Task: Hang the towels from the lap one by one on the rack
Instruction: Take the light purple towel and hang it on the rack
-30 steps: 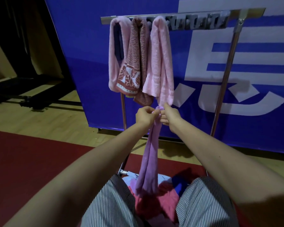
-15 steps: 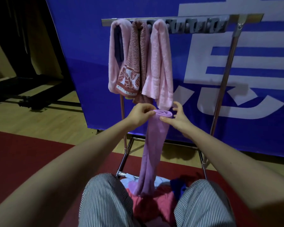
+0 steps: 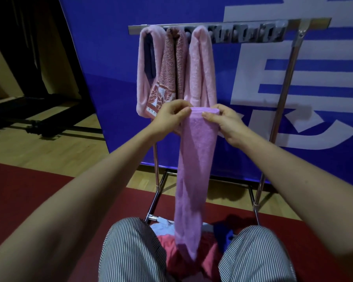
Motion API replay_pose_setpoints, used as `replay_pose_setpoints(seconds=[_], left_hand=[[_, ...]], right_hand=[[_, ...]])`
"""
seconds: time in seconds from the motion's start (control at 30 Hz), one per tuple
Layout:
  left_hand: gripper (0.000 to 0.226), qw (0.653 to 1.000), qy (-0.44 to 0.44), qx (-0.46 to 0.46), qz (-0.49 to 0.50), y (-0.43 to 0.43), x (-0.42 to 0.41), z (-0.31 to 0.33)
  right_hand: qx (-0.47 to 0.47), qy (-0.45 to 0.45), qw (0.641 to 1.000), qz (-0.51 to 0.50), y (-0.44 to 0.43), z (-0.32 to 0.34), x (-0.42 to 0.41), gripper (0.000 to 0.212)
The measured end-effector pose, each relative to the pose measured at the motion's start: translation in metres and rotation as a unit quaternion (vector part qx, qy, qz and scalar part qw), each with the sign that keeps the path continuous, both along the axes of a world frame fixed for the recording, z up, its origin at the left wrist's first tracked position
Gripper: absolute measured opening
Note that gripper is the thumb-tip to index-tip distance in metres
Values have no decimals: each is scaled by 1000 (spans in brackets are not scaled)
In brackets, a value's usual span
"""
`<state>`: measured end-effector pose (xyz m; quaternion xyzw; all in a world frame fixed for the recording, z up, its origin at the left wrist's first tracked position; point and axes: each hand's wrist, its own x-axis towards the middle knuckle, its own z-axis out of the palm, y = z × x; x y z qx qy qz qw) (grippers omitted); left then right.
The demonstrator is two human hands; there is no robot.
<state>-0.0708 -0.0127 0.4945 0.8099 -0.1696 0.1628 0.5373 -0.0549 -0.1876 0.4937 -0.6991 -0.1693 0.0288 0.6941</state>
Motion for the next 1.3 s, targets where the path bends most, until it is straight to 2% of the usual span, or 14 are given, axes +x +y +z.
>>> replay_pose_setpoints(seconds=[0.1,0.27,0.3,0.37,0.43,0.6,0.67,0.77,0.87,0.97,1.03,1.1,1.2,1.3], left_hand=[[9,994,90,14,-59,-3,-5,0],[30,987,143,-24,-72,-11,-11,8],[37,984,152,-37,-81,-11,-10,10],[40,979,169,-51,-99,-11,-9,15],[18,981,157,-59,-96,-11,-7,21],[8,975,151,-129,-104,-13,-3,50],[10,973,153,-146,-92,-11,-2,59],[10,968,175,-177,3,-8,6,52],[19,932,224,-267,94,4,20,21],[71,896,346,-278,-22,9,3,-24],[96,869,418,-243,-107,8,-10,-61],[99,845,437,-256,-170,3,-19,-88],[90,827,447,-293,-173,-9,-33,-103],[83,841,436,-267,-178,-14,-40,-107]], right_hand=[[35,1,999,-11,1,-5,0,16],[65,-4,998,5,2,-6,0,10],[73,8,997,19,-1,-9,0,19],[58,56,995,64,-11,-22,-1,61],[10,133,984,115,-22,-40,-5,86],[-72,204,963,158,-19,-75,-16,44],[-101,208,957,173,-13,-82,-18,51],[-79,217,953,197,-9,-88,-21,51],[-29,196,960,197,-6,-83,-22,45],[48,188,966,169,-1,-69,-21,29],[97,184,968,141,3,-59,-16,32],[132,192,967,100,7,-49,-11,37],[148,188,969,62,12,-41,-4,31],[162,191,968,25,11,-37,1,36]])
